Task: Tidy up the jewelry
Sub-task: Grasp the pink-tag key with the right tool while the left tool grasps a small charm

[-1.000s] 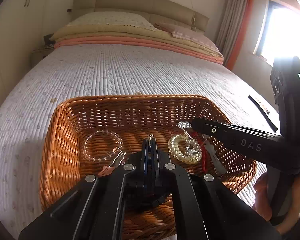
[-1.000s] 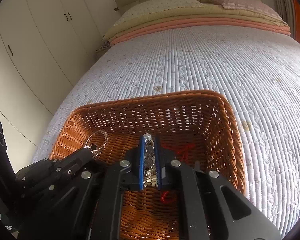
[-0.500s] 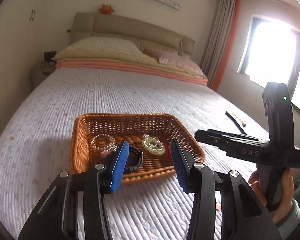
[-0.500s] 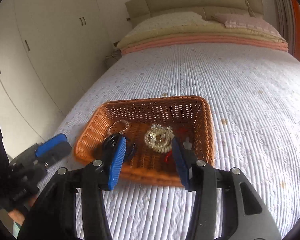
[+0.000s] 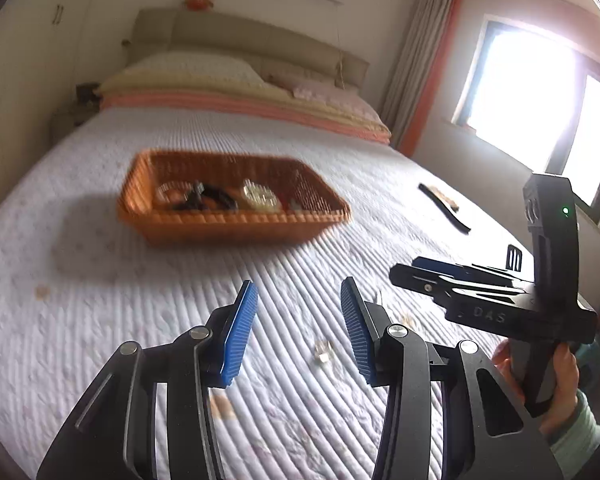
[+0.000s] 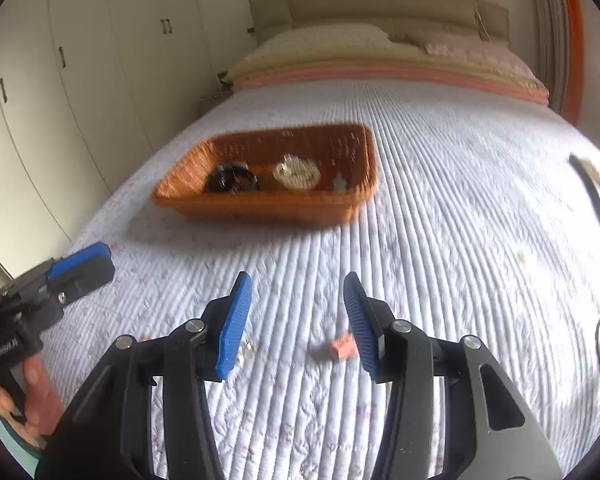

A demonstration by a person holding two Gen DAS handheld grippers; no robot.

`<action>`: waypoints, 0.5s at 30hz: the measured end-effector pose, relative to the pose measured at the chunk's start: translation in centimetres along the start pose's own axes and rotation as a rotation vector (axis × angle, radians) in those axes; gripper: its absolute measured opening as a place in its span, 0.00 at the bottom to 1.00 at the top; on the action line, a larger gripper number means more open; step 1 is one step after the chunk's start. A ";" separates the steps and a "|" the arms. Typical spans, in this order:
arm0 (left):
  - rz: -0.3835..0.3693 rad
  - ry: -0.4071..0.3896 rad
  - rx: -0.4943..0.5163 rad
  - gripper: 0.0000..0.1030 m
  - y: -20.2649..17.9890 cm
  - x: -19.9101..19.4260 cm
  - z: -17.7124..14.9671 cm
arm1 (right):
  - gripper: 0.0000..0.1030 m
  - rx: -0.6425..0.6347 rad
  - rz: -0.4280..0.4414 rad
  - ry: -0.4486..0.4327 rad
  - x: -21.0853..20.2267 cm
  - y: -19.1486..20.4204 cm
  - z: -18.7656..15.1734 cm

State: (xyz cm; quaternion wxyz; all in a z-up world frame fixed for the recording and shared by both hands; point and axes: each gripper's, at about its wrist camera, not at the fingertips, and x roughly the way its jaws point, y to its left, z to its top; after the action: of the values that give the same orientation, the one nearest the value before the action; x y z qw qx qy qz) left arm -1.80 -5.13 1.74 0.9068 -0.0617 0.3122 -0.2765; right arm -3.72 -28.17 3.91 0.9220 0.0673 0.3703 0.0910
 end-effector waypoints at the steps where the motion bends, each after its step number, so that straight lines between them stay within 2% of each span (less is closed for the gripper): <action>1: -0.004 0.020 -0.006 0.41 -0.1 0.6 -0.6 | 0.43 0.013 -0.015 0.014 0.4 -0.3 -0.8; 4: -0.007 0.088 -0.011 0.41 -0.4 2.7 -2.7 | 0.43 0.034 -0.058 0.049 1.8 -1.1 -2.4; 9: 0.015 0.166 0.013 0.39 -0.8 5.3 -4.0 | 0.43 0.117 -0.041 0.097 3.4 -2.4 -4.8; 15: 0.018 0.226 0.023 0.39 -1.0 7.2 -4.5 | 0.43 0.132 -0.063 0.105 4.3 -2.4 -4.8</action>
State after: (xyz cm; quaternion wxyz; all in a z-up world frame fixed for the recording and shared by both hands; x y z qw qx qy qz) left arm -0.29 -9.57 -5.42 0.8688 -0.0169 0.4099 -0.2771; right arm -3.76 -29.35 -2.86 0.8973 0.1112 0.4253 0.0407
